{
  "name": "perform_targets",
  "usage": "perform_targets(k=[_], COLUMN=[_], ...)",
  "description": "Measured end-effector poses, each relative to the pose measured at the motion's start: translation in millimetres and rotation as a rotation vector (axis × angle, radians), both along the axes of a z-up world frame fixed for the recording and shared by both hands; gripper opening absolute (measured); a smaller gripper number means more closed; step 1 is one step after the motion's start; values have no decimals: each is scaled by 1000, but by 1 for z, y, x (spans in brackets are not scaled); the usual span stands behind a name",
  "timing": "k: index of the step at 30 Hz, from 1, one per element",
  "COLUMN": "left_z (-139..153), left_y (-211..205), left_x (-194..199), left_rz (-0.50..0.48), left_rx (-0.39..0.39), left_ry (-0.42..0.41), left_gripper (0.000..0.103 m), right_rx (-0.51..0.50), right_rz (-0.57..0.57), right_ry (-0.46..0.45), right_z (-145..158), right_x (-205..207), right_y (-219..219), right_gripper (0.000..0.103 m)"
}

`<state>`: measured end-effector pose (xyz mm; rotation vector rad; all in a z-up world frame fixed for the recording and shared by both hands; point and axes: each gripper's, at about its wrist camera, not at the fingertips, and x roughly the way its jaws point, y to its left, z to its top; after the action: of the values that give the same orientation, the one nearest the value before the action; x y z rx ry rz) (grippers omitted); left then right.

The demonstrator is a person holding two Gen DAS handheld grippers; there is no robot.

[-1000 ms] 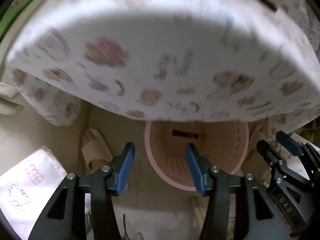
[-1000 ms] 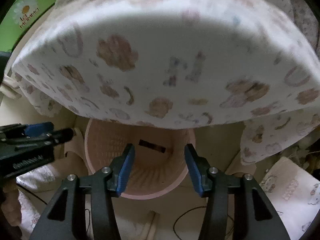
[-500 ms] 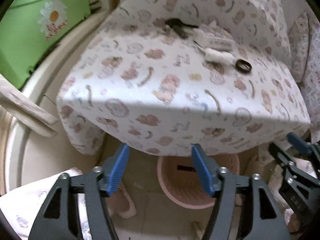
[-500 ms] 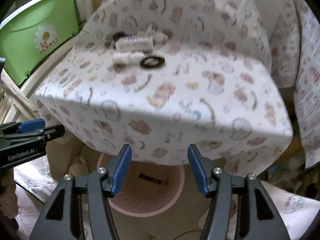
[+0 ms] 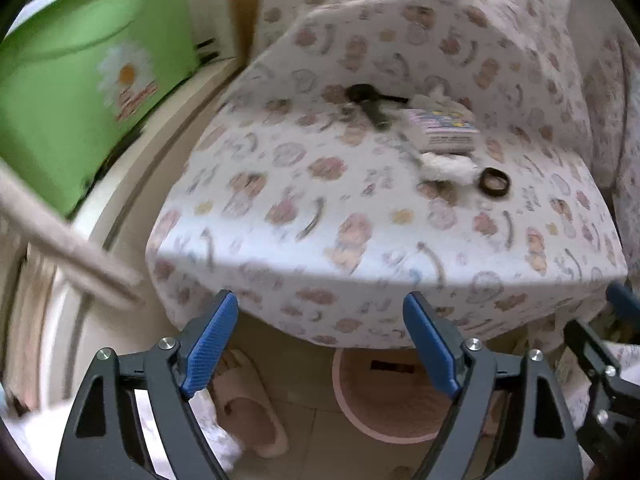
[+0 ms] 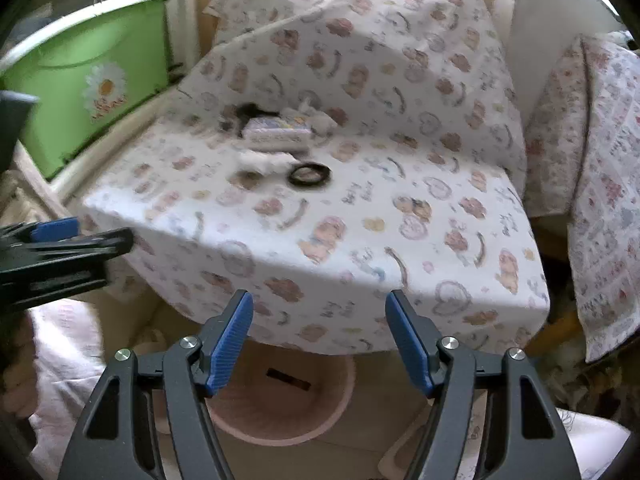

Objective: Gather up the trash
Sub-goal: 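Grasp the black hair tie with the right tool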

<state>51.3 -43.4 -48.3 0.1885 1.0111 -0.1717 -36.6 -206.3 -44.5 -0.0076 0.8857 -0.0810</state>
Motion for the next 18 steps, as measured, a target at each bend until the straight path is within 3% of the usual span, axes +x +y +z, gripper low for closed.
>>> perform_targets(k=[5, 9, 13, 18], left_z=[36, 57, 57, 30], left_y=[-9, -18, -20, -14], left_x=[27, 48, 64, 76], left_rz=[-11, -15, -16, 4], left_rx=[-42, -26, -60, -60], left_ry=[-15, -84, -84, -43], left_gripper=[83, 84, 84, 84], right_rx=[-21, -54, -103, -58], right_rz=[73, 98, 67, 81], right_ry=[-62, -117, -100, -67], right_z=[50, 74, 65, 43], right_x=[15, 35, 65, 87], right_y=[-5, -19, -35, -42], right_gripper=[71, 77, 78, 78])
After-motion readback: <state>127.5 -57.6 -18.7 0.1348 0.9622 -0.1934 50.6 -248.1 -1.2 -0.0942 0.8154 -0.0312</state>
